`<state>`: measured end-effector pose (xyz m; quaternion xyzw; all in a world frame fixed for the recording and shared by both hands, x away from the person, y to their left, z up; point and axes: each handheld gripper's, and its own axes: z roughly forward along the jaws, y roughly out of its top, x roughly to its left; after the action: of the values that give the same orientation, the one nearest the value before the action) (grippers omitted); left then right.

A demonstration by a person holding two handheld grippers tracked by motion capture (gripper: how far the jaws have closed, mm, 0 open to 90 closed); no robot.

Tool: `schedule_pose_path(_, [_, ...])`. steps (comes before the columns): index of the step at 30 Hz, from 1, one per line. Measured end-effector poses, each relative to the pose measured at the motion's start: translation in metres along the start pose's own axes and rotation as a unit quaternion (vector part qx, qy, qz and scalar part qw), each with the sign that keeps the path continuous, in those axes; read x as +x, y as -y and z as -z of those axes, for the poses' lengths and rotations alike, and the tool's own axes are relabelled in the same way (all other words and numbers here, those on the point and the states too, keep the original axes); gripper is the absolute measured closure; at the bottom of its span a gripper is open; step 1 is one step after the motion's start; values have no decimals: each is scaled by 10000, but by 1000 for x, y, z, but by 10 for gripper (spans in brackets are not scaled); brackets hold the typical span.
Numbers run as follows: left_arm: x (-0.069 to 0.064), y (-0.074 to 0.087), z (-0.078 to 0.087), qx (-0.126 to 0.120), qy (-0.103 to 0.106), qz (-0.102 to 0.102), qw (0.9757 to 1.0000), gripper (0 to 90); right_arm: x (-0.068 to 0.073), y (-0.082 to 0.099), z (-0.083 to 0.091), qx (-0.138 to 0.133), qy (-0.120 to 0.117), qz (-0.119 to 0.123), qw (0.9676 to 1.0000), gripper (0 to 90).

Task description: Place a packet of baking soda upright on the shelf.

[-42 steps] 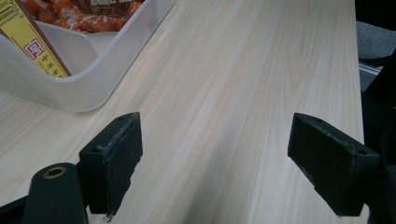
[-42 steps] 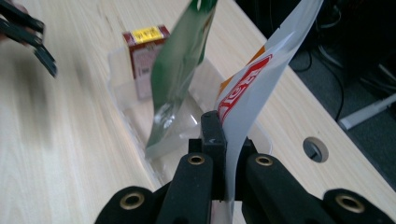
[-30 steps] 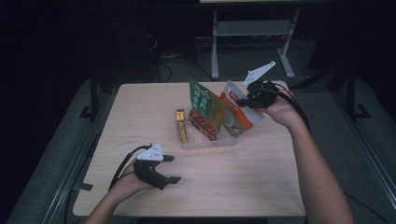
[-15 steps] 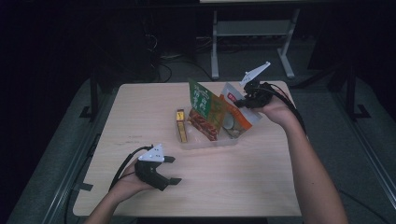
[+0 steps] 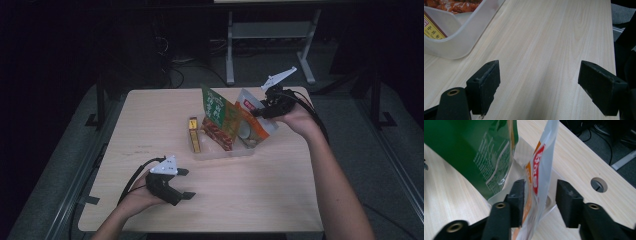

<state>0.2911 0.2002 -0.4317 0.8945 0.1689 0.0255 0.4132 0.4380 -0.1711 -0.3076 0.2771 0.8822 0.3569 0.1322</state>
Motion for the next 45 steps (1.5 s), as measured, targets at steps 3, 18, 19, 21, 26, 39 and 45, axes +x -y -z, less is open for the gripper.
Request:
schedule_pose_path(3, [0, 0, 0, 0, 6, -1, 10000, 175, 1, 4, 7, -114, -13, -41, 9999, 548])
schedule_pose_path(18, [0, 0, 1, 6, -8, -10, 10000, 172, 21, 44, 50, -791, 95, -366, 9961, 309])
schedule_pose_path(19, [1, 1, 0, 3, 8, 31, 10000, 168, 24, 51, 55, -872, 131, -363, 9954, 276])
schedule_pose_path(21, [1, 1, 0, 42, -5, 14, 10000, 164, 27, 59, 58, -905, 172, -402, 9949, 251])
schedule_pose_path(26, [1, 2, 2, 2, 41, 103, 9999, 148, 32, 80, 59, -881, 205, -451, 9949, 209])
schedule_pose_path(39, [1, 7, 14, -24, -56, 214, 9998, 135, 53, 134, 40, -913, -98, -518, 9944, 182])
schedule_pose_path(45, [-1, 15, 18, -44, -106, 294, 9995, 135, 66, 151, 27, -748, -196, -427, 9961, 171])
